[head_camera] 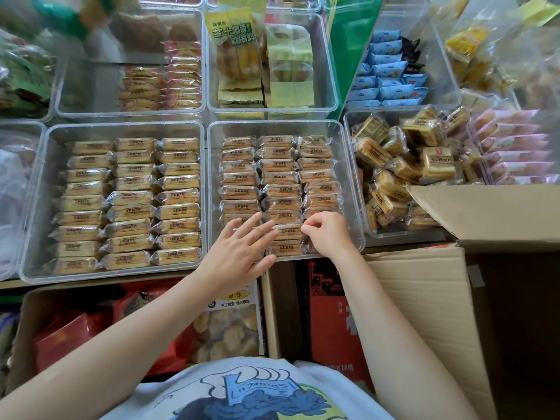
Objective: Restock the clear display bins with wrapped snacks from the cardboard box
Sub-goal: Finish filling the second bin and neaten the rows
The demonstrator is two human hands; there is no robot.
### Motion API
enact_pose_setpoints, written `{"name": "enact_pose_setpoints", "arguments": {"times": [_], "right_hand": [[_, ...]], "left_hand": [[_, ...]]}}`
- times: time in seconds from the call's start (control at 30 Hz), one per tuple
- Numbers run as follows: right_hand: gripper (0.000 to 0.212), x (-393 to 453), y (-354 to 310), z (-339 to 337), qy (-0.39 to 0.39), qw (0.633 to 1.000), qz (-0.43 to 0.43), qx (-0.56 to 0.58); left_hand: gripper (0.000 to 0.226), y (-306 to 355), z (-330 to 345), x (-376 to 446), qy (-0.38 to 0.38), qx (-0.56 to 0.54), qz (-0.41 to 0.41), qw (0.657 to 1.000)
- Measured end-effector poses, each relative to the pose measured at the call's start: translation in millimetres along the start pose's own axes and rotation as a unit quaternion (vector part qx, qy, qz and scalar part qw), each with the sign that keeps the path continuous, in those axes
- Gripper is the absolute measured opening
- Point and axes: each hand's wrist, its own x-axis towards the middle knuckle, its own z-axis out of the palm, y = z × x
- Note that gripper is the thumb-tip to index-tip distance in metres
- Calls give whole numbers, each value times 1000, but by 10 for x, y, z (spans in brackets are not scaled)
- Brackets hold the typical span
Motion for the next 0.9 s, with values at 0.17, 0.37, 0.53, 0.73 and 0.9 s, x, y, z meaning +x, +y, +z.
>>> {"name": "enact_pose_setpoints", "arguments": {"times": [0.17, 0.37, 0.53, 0.73, 0.9], "right_hand": [[15, 32, -11, 77, 7, 998, 1, -63], [11, -104, 13, 38, 66, 995, -30, -63], [33, -263, -123, -2, 14, 972, -46, -229], [27, -204, -178, 75, -7, 954, -11, -299], [19, -219, -125, 37, 36, 962, -2, -272]], "left_hand": [[66, -7, 82, 44, -25, 19, 11, 999], [69, -14, 78, 42, -34, 24, 12, 999], [67, 3, 60, 33, -37, 20, 22, 999], [75, 14, -1, 28, -71, -1, 21, 997], [75, 12, -1, 24, -48, -13, 27, 998]]}}
